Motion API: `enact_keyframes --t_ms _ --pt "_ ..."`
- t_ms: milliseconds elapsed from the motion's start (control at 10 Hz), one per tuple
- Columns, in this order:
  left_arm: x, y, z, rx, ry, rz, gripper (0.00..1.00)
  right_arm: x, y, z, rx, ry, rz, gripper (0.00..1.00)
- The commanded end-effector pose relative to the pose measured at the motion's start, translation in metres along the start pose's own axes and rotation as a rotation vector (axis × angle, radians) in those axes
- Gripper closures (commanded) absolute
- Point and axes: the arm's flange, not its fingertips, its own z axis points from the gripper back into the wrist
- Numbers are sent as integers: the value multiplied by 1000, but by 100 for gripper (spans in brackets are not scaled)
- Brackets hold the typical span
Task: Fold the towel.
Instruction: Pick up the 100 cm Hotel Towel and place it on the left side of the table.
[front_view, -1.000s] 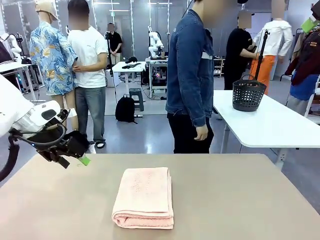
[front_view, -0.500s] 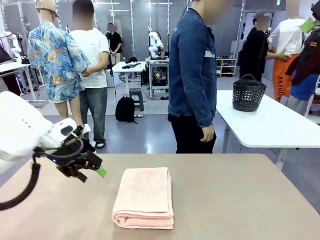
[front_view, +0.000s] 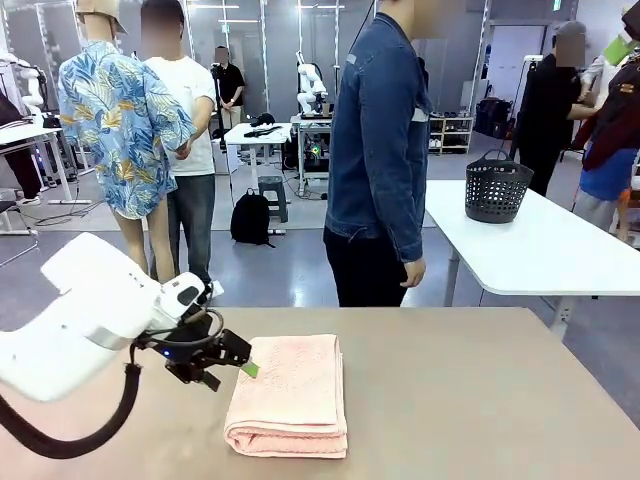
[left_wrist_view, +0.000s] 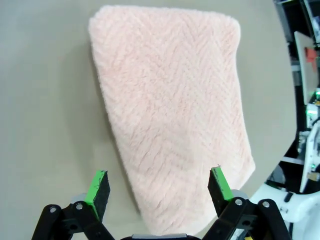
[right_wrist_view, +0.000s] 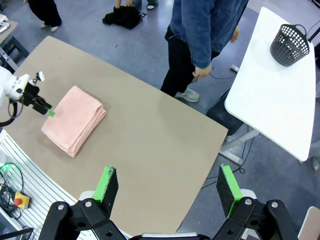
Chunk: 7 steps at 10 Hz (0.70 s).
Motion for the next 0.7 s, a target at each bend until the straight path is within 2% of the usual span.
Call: enact_keyframes --t_ms 0,300,600 --pt "4 13 -24 -40 -52 8 0 -1 0 1 -3 6 3 0" --pt "6 19 -44 -24 -73 12 0 -1 0 1 -3 6 3 0" --pt "6 24 -56 -163 -54 21 0 -1 0 1 -3 6 3 0"
